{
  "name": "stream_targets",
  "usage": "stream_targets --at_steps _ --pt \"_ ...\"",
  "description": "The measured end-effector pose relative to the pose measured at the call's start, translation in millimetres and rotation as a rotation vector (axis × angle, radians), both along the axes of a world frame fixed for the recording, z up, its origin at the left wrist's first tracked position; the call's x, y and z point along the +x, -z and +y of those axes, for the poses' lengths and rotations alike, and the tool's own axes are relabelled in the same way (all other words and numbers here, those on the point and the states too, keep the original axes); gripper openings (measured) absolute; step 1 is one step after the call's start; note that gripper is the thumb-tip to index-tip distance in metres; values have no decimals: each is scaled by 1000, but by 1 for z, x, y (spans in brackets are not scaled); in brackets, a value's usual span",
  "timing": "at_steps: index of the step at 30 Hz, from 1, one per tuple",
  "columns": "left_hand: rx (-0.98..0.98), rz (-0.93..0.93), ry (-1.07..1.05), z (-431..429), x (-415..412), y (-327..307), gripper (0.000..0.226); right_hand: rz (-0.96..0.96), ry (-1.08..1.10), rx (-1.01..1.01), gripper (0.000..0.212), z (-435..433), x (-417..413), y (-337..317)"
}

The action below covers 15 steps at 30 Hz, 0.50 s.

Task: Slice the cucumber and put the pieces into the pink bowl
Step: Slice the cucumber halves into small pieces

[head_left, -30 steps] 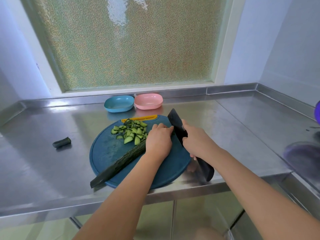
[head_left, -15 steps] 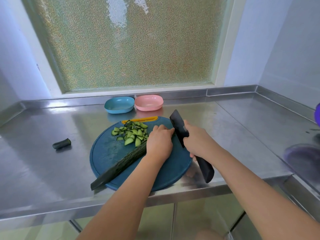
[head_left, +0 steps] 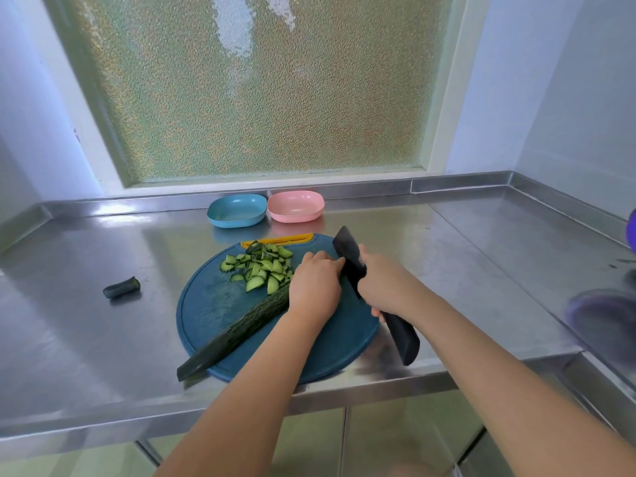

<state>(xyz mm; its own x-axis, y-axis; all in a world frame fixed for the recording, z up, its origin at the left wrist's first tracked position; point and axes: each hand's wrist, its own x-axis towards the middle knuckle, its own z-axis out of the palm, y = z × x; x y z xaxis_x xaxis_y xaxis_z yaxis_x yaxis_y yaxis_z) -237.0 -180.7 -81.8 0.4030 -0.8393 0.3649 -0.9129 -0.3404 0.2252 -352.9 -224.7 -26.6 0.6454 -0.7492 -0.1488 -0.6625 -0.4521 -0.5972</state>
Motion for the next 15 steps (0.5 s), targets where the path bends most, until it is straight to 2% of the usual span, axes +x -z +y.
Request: stream_targets --at_steps 7,15 --pt "-36 39 2 1 -2 -2 36 -76 43 -7 77 3 -3 11" --pt "-18 19 -8 0 -1 -2 46 -23 32 -110 77 5 -1 18"
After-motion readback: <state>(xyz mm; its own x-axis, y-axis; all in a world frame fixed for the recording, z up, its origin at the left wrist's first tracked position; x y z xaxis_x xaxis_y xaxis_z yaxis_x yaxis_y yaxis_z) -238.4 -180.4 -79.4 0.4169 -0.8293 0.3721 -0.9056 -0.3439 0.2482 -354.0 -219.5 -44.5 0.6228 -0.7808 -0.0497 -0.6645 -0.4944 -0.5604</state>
